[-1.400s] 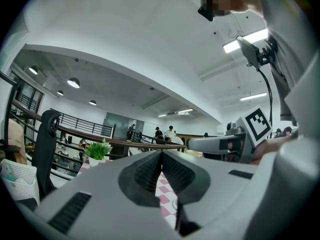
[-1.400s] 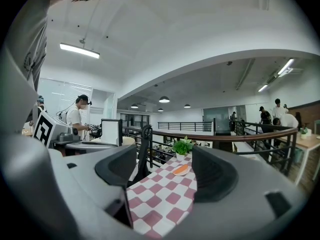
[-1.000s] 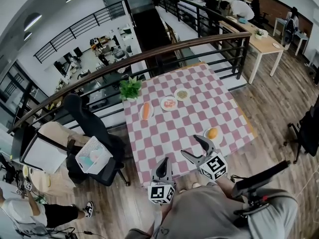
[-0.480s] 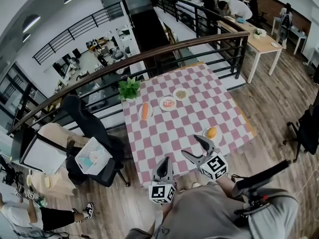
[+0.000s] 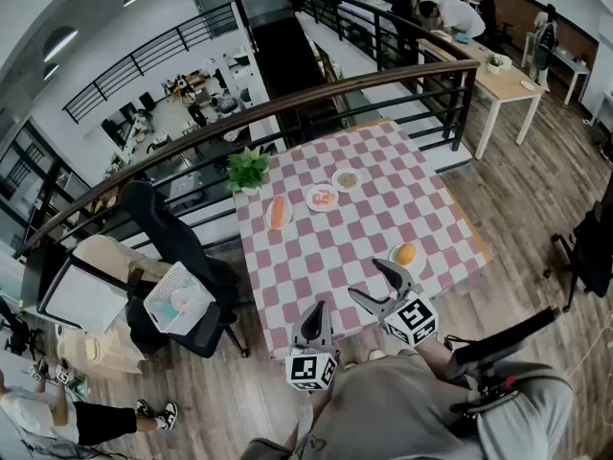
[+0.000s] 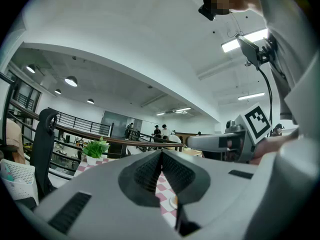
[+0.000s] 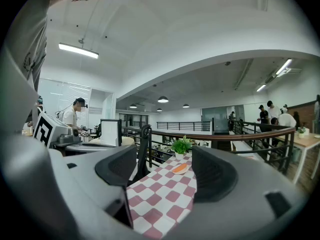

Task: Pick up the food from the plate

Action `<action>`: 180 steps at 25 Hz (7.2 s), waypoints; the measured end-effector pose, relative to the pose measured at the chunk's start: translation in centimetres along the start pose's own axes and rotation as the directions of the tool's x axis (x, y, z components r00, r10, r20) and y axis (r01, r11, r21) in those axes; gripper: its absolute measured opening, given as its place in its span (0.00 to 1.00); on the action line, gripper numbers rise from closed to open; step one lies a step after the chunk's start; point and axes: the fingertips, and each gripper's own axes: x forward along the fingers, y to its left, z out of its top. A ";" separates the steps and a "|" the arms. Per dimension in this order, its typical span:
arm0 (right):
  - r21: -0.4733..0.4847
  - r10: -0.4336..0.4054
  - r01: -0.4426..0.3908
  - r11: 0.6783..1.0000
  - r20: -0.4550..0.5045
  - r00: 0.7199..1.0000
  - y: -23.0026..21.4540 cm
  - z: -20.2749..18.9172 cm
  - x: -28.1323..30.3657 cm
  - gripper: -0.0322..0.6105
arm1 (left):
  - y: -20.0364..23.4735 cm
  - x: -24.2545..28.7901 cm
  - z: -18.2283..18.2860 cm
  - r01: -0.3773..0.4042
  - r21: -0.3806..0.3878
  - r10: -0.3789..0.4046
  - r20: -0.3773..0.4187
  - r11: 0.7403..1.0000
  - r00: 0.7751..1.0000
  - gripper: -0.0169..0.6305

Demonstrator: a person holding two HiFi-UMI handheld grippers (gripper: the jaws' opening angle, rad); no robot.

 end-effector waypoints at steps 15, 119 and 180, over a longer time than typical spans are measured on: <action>-0.018 -0.102 0.101 0.995 -0.043 0.994 -4.7 -1.4 -1.0 0.57 | -0.1 -0.5 -0.5 -0.015 0.013 0.015 -0.021 1.000 1.000 0.04; 0.096 -0.367 0.674 0.732 -0.778 0.510 -30.6 -43.2 0.8 0.59 | 3.0 1.8 -1.9 -0.153 0.079 0.165 -0.173 0.985 0.971 0.04; -0.078 -0.161 0.168 0.983 0.082 0.983 -6.1 5.1 3.1 0.59 | 6.7 -0.3 6.4 -0.148 0.085 0.137 0.127 0.985 0.982 0.04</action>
